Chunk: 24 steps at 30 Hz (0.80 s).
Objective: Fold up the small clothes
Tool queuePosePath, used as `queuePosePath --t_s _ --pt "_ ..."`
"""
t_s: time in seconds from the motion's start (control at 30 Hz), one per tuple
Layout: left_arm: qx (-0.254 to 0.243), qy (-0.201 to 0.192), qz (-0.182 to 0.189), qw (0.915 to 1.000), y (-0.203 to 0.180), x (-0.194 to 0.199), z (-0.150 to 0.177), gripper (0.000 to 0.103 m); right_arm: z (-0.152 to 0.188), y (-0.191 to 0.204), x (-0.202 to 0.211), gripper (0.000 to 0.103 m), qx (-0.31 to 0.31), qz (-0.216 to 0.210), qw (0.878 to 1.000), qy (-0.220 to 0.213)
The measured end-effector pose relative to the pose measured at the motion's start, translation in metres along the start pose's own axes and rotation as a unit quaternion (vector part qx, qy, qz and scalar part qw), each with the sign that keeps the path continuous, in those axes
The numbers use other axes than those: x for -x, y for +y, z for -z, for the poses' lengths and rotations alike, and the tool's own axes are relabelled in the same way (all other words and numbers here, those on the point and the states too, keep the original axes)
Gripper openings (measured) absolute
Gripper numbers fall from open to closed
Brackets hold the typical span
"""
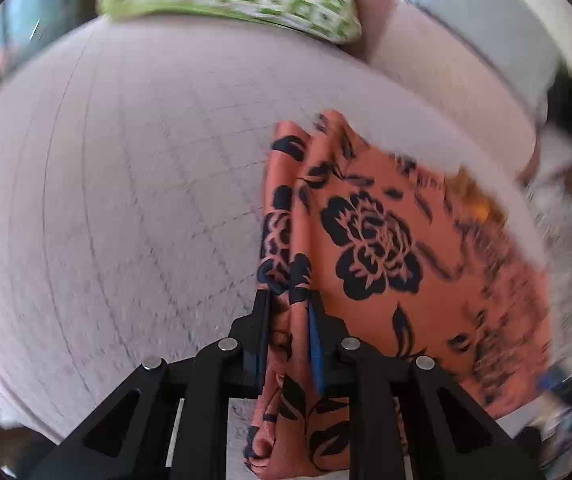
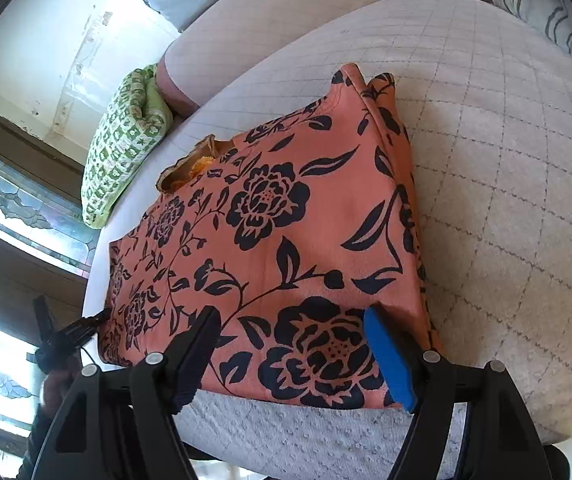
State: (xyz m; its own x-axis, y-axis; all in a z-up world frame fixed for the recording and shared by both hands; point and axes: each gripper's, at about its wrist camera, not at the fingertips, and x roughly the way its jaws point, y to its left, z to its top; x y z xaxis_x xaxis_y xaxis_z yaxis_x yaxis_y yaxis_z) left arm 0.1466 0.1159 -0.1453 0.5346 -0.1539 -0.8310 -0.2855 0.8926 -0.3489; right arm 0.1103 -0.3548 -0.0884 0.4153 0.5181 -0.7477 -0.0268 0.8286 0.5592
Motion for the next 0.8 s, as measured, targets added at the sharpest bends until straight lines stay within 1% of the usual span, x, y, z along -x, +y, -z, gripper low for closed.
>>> queuePosePath --t_s 0.03,0.1,0.13,0.17,0.2,0.23,0.3,0.33,0.4,0.43,0.47,0.5,0.53,0.57,0.6,0.63,0.67,0.7,0.73,0.77,0.8 --pt "0.000 -0.002 0.001 1.0000 -0.001 0.006 0.000 0.018 -0.001 0.000 -0.001 0.077 0.001 0.000 1.000 0.002" --pt "-0.029 -0.009 -0.012 0.9995 -0.011 0.017 -0.001 0.019 -0.003 0.000 -0.002 0.077 0.002 0.001 1.000 0.007" --pt "-0.046 -0.020 -0.015 0.9986 -0.018 0.024 -0.003 0.026 -0.004 0.000 -0.004 0.077 0.003 0.002 1.000 0.010" --pt "-0.062 -0.036 -0.009 0.9973 -0.026 0.031 -0.009 0.047 -0.005 0.000 -0.005 0.078 0.003 0.004 1.000 0.013" --pt "-0.068 -0.047 -0.006 0.9966 -0.031 0.033 -0.015 0.062 -0.005 0.001 -0.005 0.079 0.004 0.005 1.000 0.014" --pt "-0.071 -0.054 -0.008 0.9960 -0.034 0.032 -0.022 0.085 -0.006 0.003 -0.005 0.080 0.006 0.006 1.000 0.016" --pt "-0.080 -0.064 -0.023 0.9945 -0.041 0.020 -0.043 0.086 -0.005 0.005 -0.006 0.081 0.009 0.011 1.000 0.016" --pt "-0.088 -0.052 -0.033 0.9942 -0.044 0.004 -0.054 0.086 -0.004 0.005 -0.006 0.082 0.009 0.012 1.000 0.015" --pt "-0.091 -0.015 -0.042 0.9948 -0.044 -0.025 -0.069 0.086 -0.003 0.006 -0.006 0.082 0.008 0.013 1.000 0.013" --pt "-0.087 0.013 -0.038 0.9954 -0.041 -0.045 -0.076 0.084 -0.003 0.005 -0.006 0.082 0.007 0.012 1.000 0.012" --pt "-0.063 0.035 -0.028 0.9970 -0.033 -0.061 -0.080 0.051 -0.003 0.005 -0.006 0.082 0.005 0.011 1.000 0.012" --pt "-0.051 0.033 -0.022 0.9979 -0.030 -0.062 -0.083 0.031 -0.003 0.004 -0.006 0.082 0.003 0.011 1.000 0.013" --pt "-0.055 0.021 0.004 0.9983 -0.032 -0.055 -0.085 0.010 -0.004 0.004 -0.006 0.082 0.003 0.011 1.000 0.015" --pt "-0.077 -0.014 0.031 0.9965 -0.041 -0.037 -0.083 0.011 -0.004 0.005 -0.006 0.082 0.004 0.012 1.000 0.016" --pt "-0.102 -0.042 0.045 0.9929 -0.049 -0.024 -0.080 0.011 -0.004 0.005 -0.005 0.082 0.005 0.012 1.000 0.016" --pt "-0.109 -0.052 0.053 0.9913 -0.050 -0.021 -0.077 0.011 -0.003 0.006 -0.006 0.082 0.007 0.015 1.000 0.016" --pt "-0.095 -0.038 0.043 0.9938 -0.040 -0.033 -0.076 0.011 -0.003 0.006 -0.007 0.082 0.009 0.017 1.000 0.016" --pt "-0.080 -0.022 0.024 0.9962 -0.028 -0.045 -0.075 0.011 -0.002 0.008 -0.008 0.083 0.010 0.020 1.000 0.017" --pt "-0.059 -0.001 0.020 0.9980 -0.013 -0.059 -0.071 0.014 -0.002 0.010 -0.008 0.084 0.013 0.022 0.999 0.019" --pt "-0.044 -0.006 0.038 0.9983 -0.003 -0.060 -0.067 0.016 -0.003 0.012 -0.009 0.084 0.018 0.026 0.999 0.022" --pt "-0.049 -0.011 0.035 0.9981 -0.005 -0.056 -0.064 0.017 -0.002 0.012 -0.008 0.084 0.019 0.027 0.999 0.022"
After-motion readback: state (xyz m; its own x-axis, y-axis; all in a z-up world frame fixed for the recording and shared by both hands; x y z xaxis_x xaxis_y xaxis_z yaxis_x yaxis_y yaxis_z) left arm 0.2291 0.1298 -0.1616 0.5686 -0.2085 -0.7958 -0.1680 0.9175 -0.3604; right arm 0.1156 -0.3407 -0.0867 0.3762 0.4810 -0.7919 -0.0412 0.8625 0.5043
